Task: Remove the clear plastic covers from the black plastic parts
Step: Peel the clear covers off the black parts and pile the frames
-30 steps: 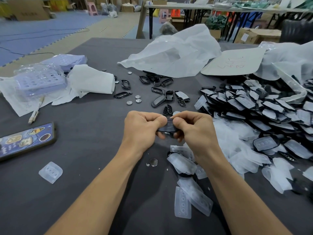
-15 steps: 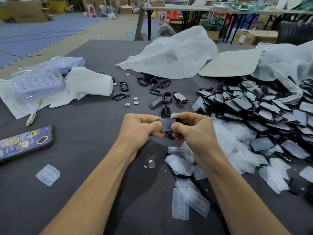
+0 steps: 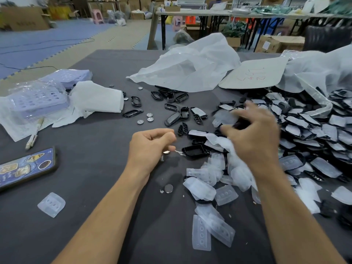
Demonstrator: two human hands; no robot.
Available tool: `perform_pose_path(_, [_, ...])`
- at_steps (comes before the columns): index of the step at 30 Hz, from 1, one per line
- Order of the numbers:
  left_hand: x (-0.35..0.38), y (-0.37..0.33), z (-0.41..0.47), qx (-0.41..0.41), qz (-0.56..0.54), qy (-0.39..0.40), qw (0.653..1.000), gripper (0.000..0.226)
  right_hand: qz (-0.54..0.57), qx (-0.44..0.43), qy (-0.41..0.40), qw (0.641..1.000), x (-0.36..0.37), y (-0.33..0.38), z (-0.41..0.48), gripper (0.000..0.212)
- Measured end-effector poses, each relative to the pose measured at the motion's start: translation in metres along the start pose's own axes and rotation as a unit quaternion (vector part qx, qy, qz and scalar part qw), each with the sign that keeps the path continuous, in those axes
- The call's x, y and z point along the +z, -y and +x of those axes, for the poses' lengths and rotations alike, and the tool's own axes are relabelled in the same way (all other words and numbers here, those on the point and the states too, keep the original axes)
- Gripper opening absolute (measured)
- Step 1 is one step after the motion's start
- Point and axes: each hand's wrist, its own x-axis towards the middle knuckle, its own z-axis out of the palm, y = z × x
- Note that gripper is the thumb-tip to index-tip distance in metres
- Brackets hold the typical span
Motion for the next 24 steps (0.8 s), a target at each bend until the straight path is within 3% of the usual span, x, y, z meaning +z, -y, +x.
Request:
perform_pose_path(2, [-0.002,0.002,0.002,-0.001,0.003,-0.008,1.0,0.014,-0.041,0.08,-0.068,0.994,-0.014,-0.011,0.011,0.095])
perform_pose_path(4, [-0.002,0.004,0.005,0.011,0.028,-0.02,0.999,0.015,-0.09,0.084,-0.055,0.991,-0.01,-0.013,0.008,0.104])
perform_pose_path(9, [-0.002,0.014,0.014,0.068,0.194,-0.082,0.975,0.016,-0.11,-0.005,0.045,0.993,0.034,0.003,-0.018,0.072])
perform_pose_path(12, [-0.004,0.018,0.023,0.095,0.248,-0.08,0.961,0.033,-0.076,-0.035,0.101,0.991,0.048,0.009,-0.017,0.053])
perform_pose_path(17, [-0.008,0.02,0.058,0.082,0.349,-0.06,0.932,0.046,-0.042,-0.051,0.143,0.988,0.063,0.017,-0.008,0.042])
perform_pose_path(19, [-0.005,0.02,0.071,0.119,0.378,-0.035,0.918,0.049,-0.047,-0.051,0.157,0.985,0.068,0.022,0.004,0.038])
perform_pose_path(22, [0.012,0.023,0.081,0.213,0.478,0.022,0.852,0.052,-0.081,-0.025,0.182,0.98,0.075,0.027,0.029,0.038])
perform_pose_path(24, [0.017,0.024,0.086,0.212,0.482,0.034,0.85,0.048,-0.116,-0.016,0.195,0.974,0.08,0.03,0.044,0.033])
